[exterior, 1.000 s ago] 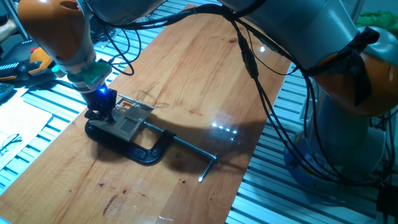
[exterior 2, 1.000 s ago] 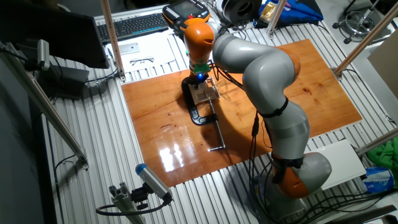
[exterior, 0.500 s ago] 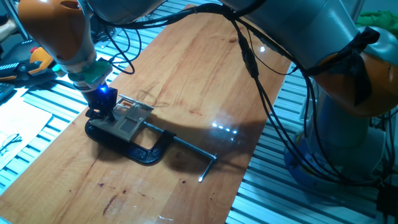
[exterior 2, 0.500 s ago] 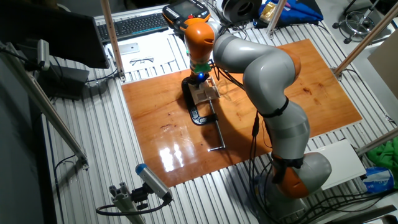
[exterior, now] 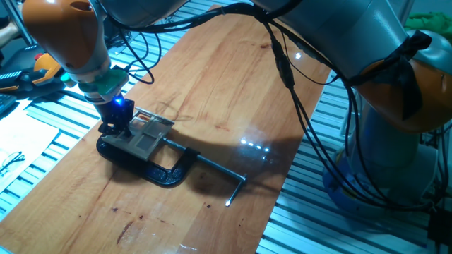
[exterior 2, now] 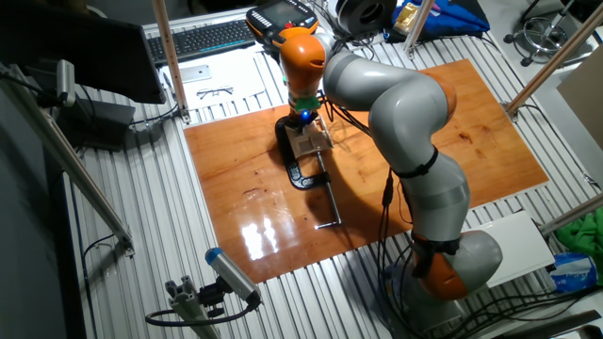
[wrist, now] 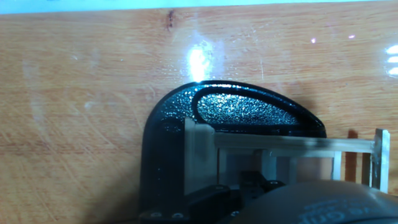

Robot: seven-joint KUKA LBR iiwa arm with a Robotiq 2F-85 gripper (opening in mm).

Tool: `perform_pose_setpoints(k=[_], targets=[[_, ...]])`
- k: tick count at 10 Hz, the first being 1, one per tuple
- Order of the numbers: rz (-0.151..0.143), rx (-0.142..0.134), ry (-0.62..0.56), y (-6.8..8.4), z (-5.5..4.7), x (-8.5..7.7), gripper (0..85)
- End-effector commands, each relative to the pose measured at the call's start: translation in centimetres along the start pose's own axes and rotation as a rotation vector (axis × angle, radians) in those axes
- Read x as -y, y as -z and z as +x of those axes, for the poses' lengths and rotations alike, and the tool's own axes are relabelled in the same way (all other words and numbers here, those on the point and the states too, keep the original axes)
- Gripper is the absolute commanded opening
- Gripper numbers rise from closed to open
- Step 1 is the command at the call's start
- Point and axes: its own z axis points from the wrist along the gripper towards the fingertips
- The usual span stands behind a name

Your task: Close a sliding window

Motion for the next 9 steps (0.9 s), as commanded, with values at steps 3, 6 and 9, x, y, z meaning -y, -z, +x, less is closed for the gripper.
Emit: perform_pose_setpoints(k=[3, 6, 9], targets=[[0.001, 0.001, 0.003, -0.02, -0.04, 0.39, 0.0], [0.004, 0.001, 0.004, 0.02, -0.04, 0.64, 0.0], [0.009, 0.001, 0.007, 0.08, -0.06, 0.88, 0.0]])
